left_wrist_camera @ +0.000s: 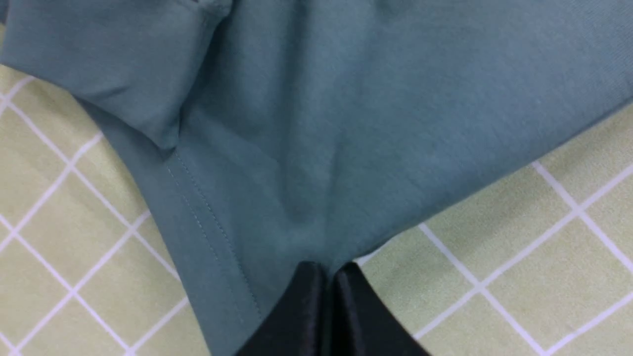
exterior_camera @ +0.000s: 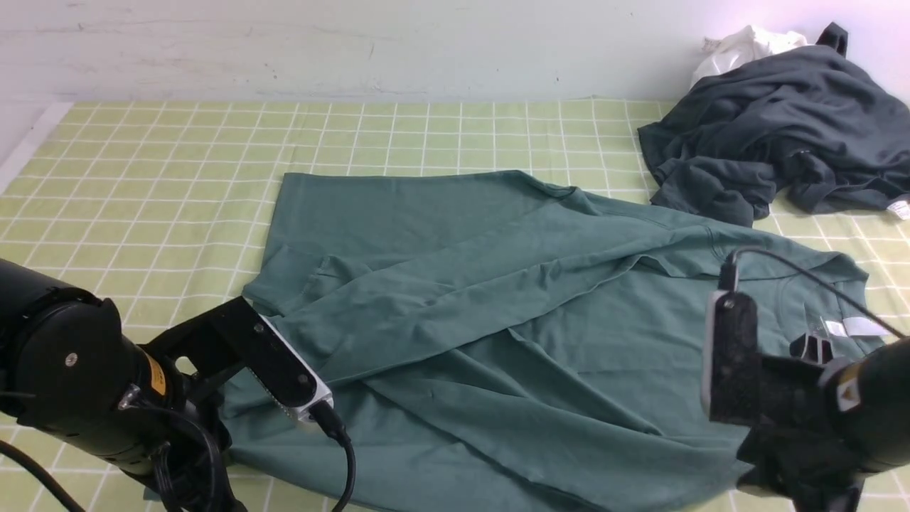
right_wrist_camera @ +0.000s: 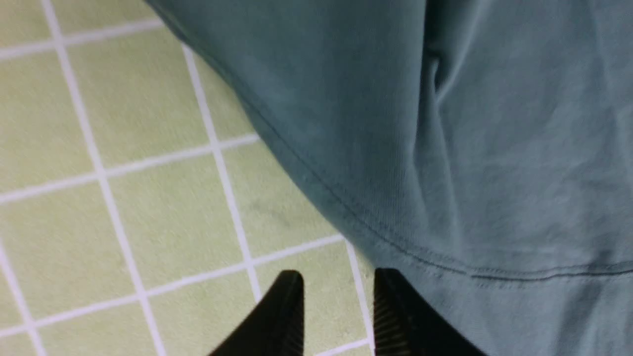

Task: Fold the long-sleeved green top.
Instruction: Use both arms simultaneously to clamp the lower edge of the clothing fabric, then use both arms to drag the lower edge of the fabric forward and fold it over the upper edge

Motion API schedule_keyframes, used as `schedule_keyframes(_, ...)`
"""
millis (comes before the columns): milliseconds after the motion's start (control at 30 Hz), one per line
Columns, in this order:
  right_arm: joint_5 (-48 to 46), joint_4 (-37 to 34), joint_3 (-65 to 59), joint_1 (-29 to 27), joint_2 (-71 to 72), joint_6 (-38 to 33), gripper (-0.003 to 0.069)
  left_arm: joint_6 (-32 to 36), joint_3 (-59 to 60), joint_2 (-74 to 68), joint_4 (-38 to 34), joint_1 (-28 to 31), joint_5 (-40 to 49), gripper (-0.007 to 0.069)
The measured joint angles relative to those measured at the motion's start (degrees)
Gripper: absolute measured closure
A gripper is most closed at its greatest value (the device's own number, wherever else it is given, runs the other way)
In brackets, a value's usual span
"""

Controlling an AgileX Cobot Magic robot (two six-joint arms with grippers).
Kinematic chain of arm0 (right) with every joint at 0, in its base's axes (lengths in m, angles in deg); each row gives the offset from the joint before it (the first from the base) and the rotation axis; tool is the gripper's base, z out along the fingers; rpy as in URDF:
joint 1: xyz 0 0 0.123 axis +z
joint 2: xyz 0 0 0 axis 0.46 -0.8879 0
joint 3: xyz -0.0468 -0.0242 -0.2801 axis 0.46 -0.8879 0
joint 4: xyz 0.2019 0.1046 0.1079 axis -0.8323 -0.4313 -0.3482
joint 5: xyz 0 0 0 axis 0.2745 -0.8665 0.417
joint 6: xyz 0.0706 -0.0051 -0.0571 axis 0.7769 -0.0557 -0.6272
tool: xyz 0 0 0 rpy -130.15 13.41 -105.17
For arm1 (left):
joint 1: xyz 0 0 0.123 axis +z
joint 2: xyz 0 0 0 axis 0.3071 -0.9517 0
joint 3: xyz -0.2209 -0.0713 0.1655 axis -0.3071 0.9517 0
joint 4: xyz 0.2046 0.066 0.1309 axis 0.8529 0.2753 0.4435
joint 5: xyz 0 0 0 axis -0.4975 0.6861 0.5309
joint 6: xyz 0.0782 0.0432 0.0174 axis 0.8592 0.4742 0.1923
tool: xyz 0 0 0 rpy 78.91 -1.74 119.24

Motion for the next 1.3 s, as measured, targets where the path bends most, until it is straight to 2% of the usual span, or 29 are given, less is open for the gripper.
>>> schedule_keyframes(133, 2.8, 6.4, 0.0, 0.0, -5.9, 2.1, 0.0373, 0.0, 0.0, 0.0, 0.0, 0.0, 0.3, 0.0625)
schedule_keyframes(267, 7.1, 9.1, 0.2, 0.0, -9.0, 2.9, 0.0373, 0.0, 0.0, 0.0, 0.0, 0.0, 0.4, 0.0625)
schedule_keyframes(400, 10.6, 12.4, 0.5, 0.0, -12.7, 3.3, 0.0456, -0.2, 0.0, 0.0, 0.0, 0.0, 0.5, 0.0625)
schedule_keyframes(433, 10.6, 13.1, 0.6, 0.0, -12.9, 4.4, 0.0522, -0.6, -0.1, 0.0, 0.0, 0.0, 1.5, 0.0625)
schedule_keyframes(467, 10.6, 13.2, 0.7, 0.0, -12.9, 4.8, 0.0531, -0.7, -0.1, 0.0, 0.0, 0.0, 1.7, 0.0625)
schedule_keyframes(533, 9.5, 13.9, 1.3, 0.0, -12.7, 8.0, 0.0627, -3.5, -1.3, 0.6, 0.0, 0.0, 4.1, 0.0625)
schedule_keyframes(667, 5.7, 15.0, 5.6, 0.0, -10.3, 14.3, 0.0668, -11.0, -6.8, 1.3, -0.1, 1.4, 5.8, 0.0625)
schedule_keyframes(833, 6.0, 18.7, 13.8, -1.0, -9.7, 17.8, 0.0669, -13.3, -17.5, -2.6, -0.1, 5.3, 6.1, 0.0625)
schedule_keyframes(967, 9.6, 19.1, 19.1, -5.4, -13.0, 17.9, 0.0669, -12.3, -28.8, -9.7, -0.1, 8.0, 6.3, 0.0625)
schedule_keyframes(1133, 18.1, 19.6, 27.5, -10.0, -20.8, 17.6, 0.0669, -12.1, -45.7, -22.8, 0.3, 8.8, 6.2, 0.0625)
schedule_keyframes(1300, 23.3, 22.9, 38.5, -12.1, -31.1, 15.8, 0.0669, -12.0, -62.3, -38.1, 2.3, 9.1, 5.5, 0.0625)
